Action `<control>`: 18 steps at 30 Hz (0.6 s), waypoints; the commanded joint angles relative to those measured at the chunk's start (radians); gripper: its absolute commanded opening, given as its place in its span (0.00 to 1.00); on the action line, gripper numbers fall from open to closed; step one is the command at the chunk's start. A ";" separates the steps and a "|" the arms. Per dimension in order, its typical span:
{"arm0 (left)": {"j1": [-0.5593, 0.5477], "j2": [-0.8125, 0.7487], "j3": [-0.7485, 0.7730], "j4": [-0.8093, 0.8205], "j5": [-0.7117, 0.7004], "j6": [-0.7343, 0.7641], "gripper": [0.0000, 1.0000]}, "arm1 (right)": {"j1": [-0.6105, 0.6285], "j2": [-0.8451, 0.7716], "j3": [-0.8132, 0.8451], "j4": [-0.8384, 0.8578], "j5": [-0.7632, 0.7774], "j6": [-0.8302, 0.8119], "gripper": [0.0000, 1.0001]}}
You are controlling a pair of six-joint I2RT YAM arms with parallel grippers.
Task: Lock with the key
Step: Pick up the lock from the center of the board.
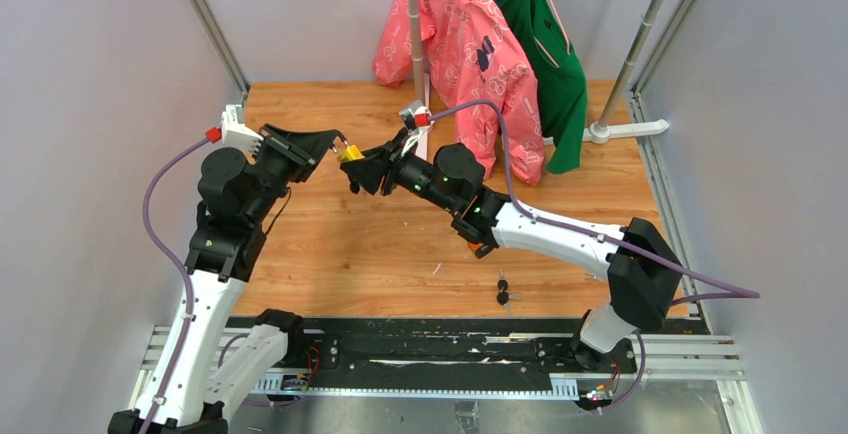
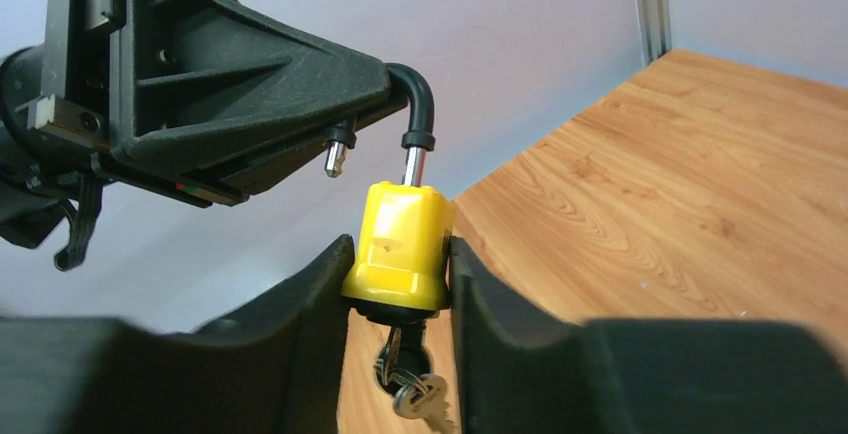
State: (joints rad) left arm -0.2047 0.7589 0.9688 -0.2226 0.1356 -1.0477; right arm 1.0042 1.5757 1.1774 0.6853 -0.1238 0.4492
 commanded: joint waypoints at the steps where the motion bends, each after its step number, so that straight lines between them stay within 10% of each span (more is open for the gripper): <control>1: -0.002 -0.023 0.040 0.047 -0.016 -0.001 0.00 | 0.012 0.010 0.031 0.025 0.000 0.019 0.32; 4: -0.002 -0.027 0.036 0.047 -0.010 0.001 0.00 | 0.005 -0.005 0.029 0.025 -0.002 0.014 0.01; 8: -0.002 -0.007 0.077 -0.046 0.018 0.022 0.01 | -0.034 -0.061 0.035 -0.052 -0.045 0.052 0.00; 14: -0.002 0.063 0.246 -0.299 0.167 0.273 0.77 | -0.180 -0.227 0.090 -0.390 -0.350 0.022 0.00; 18: -0.002 0.048 0.230 -0.311 0.322 0.384 0.91 | -0.312 -0.339 0.116 -0.628 -0.620 0.010 0.00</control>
State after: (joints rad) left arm -0.2047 0.8188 1.2018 -0.4572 0.2703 -0.8249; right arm 0.8062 1.3739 1.2194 0.2836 -0.4282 0.4751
